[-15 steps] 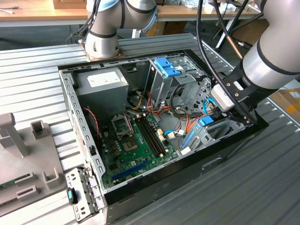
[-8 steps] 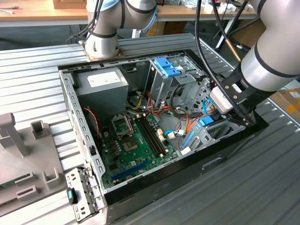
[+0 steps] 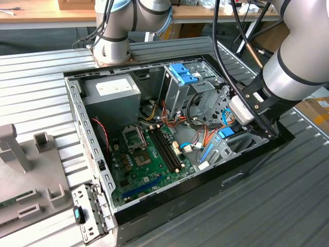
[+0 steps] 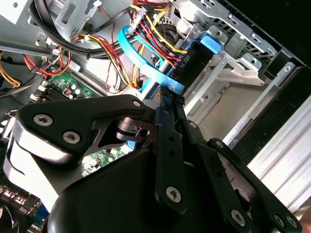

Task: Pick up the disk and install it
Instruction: 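Insert the second disk wire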

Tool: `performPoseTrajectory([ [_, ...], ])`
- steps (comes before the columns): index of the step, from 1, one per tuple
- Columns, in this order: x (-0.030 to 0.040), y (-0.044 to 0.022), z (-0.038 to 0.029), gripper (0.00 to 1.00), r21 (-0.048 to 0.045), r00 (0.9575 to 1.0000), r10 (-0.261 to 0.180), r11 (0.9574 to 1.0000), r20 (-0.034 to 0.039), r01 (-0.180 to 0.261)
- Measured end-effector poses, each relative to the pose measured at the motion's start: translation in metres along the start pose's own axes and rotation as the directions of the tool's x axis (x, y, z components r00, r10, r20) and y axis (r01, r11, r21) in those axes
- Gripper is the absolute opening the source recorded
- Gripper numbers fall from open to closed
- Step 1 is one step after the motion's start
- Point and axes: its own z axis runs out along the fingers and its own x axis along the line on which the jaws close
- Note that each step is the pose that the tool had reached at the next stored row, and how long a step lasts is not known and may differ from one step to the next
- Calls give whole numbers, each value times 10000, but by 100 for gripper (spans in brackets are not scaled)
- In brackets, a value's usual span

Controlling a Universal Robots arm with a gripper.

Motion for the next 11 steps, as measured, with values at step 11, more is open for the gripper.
performPoseTrajectory([
  [11,-7,116,31,15,539,9999,-118,9985,98,113],
])
